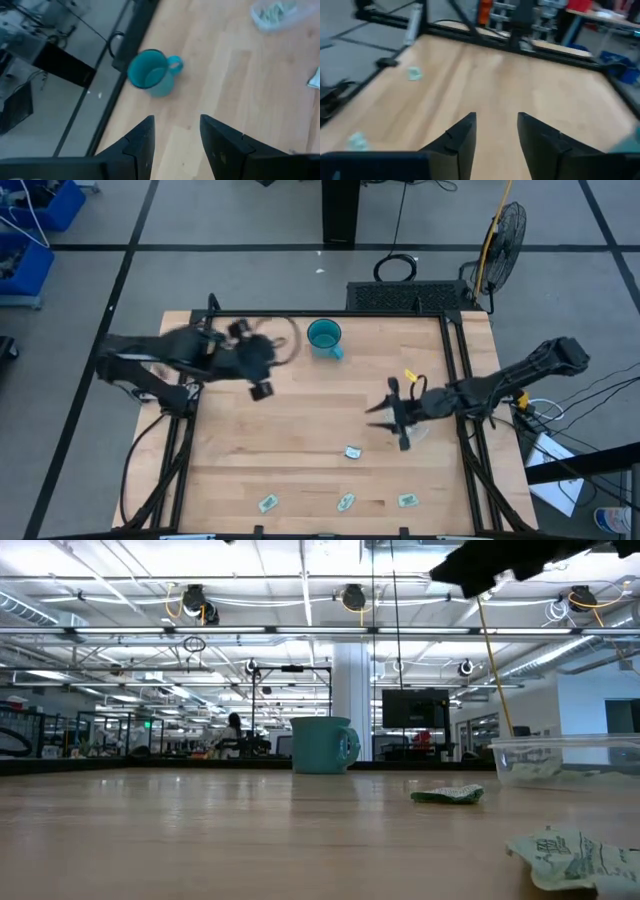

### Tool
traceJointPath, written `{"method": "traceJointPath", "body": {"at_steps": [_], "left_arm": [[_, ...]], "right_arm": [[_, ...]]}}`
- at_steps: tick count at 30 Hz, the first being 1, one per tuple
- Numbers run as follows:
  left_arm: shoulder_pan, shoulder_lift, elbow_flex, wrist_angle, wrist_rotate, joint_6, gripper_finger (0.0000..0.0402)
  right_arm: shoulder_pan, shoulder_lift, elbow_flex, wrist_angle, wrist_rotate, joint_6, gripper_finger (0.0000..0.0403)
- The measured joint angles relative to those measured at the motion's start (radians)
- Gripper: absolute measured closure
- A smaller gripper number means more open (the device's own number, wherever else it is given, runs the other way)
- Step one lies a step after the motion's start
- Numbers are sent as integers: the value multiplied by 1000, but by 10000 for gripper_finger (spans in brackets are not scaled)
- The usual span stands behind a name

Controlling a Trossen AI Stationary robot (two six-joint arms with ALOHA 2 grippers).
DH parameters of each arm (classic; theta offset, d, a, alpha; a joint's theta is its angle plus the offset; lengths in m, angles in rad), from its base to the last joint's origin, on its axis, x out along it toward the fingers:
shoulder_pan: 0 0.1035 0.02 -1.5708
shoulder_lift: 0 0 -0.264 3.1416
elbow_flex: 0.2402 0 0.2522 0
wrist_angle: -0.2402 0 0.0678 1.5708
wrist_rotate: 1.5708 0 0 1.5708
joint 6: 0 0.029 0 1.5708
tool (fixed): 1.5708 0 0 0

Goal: Pick and place Stevia / Truvia into bins
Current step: Put the white stevia packet into the transparent container

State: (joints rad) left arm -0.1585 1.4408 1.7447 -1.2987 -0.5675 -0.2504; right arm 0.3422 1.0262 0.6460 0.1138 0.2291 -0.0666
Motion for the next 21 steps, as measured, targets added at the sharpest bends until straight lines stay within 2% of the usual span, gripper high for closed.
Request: {"method": "traceJointPath", "body": {"at_steps": [4, 9, 12, 15, 21], "left_arm": [[-51, -97, 0, -80, -71, -96, 238], [-110, -154, 0, -163, -169, -204, 238], [-129, -164, 0, -183, -166, -234, 238], [-145, -165, 0, -182, -154, -261, 238], [-145, -161, 0, -161, -87, -276, 238]], "right_arm": [[120, 10, 0, -77, -2, 96, 251], [291, 40, -9, -182, 9, 377, 248], [385, 79, -38, -175, 6, 400, 248], [452, 120, -94, -105, 5, 396, 248], [541, 206, -275, 240, 4, 399, 248]]}}
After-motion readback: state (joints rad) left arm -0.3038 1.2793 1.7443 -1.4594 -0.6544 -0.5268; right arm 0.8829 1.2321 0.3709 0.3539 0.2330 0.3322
